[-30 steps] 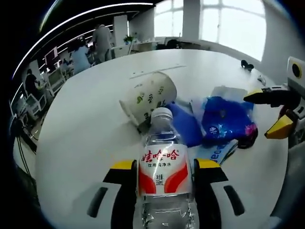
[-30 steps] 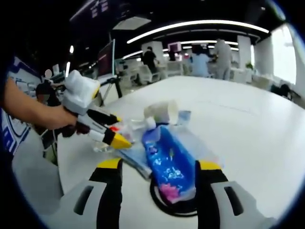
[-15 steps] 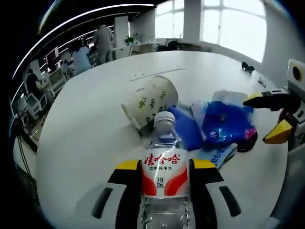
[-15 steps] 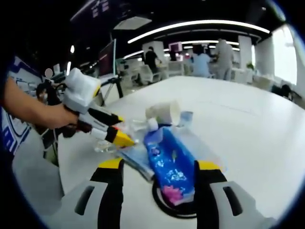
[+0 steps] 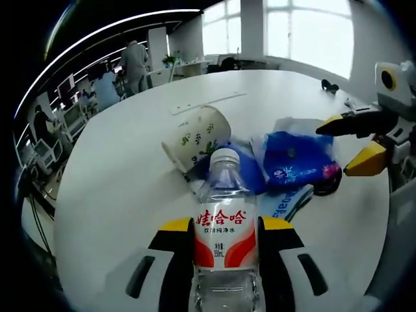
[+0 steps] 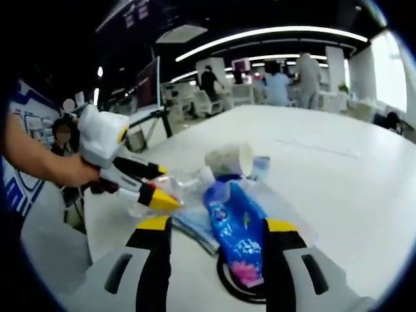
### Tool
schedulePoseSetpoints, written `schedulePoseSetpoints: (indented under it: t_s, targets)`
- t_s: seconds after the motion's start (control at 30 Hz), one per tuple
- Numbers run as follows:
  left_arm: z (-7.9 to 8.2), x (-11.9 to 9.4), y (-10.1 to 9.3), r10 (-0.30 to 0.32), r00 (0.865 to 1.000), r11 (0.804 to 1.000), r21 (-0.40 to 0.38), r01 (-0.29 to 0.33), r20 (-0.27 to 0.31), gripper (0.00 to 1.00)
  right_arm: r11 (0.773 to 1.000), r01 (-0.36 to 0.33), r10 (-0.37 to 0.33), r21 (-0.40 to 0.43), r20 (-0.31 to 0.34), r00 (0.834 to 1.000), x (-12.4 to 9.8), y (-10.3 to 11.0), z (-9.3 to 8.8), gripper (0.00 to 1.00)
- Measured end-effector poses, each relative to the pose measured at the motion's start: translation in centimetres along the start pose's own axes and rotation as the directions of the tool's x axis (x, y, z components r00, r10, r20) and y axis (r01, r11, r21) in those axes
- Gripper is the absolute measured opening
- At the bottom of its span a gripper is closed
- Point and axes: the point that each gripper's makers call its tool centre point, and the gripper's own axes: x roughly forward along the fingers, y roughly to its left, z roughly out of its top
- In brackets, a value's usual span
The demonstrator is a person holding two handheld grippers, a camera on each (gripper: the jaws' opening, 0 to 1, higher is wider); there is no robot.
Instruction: Arrange the tabletop items into an orderly group along one side of the table until the central work area is clear of visible clutter.
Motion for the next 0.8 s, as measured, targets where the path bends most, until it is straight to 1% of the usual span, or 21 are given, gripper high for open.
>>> schedulePoseSetpoints:
  t_s: [0.1, 0.2, 0.33, 0.47, 0.53, 0.57, 0.7, 0.8]
  targets:
    - [0.2, -0.5, -0.4, -0.007, 1.000, 1.000, 0.013, 0.007, 0.022, 0.36, 0.999, -0.035, 0.036, 0.014, -0.007, 0.999, 0.5, 0.9, 0.3, 0.46]
    - [0.3, -1.0, -0.7, -0.016, 0.999, 1.000, 0.026, 0.015, 0.042, 0.36, 0.999, -0.051, 0.051, -0.008, -0.001, 0.999, 1.0, 1.6, 0.8, 0.46]
    - [0.4, -1.6, -1.1, -0.024, 0.998, 0.999, 0.037, 0.022, 0.059, 0.36, 0.997, -0.071, 0.071, -0.004, 0.017, 0.997, 1.4, 2.2, 1.7, 0.46]
    - [0.6, -2.0, -1.6, -0.032, 0.997, 0.998, 0.063, 0.028, 0.075, 0.36, 0.995, -0.097, 0.097, 0.016, 0.022, 0.995, 1.8, 2.8, 2.1, 0.42]
    - [1.1, -2.3, -1.9, -0.039, 0.994, 0.997, 0.074, 0.032, 0.102, 0.36, 0.995, -0.098, 0.098, 0.014, 0.013, 0.995, 2.0, 3.0, 2.1, 0.40]
    - [1.2, -2.4, -1.9, -0.042, 0.993, 0.997, 0.075, 0.034, 0.106, 0.36, 0.995, -0.101, 0.101, 0.018, 0.013, 0.995, 2.1, 3.1, 2.3, 0.39]
    - [1.3, -2.8, -2.4, -0.046, 0.992, 0.995, 0.097, 0.035, 0.120, 0.36, 0.992, -0.121, 0.120, 0.046, 0.034, 0.992, 2.3, 3.7, 3.2, 0.37]
    - [1.4, -3.1, -2.8, -0.060, 0.989, 0.993, 0.109, 0.045, 0.136, 0.36, 0.989, -0.135, 0.133, 0.058, 0.036, 0.991, 2.5, 4.2, 3.5, 0.35]
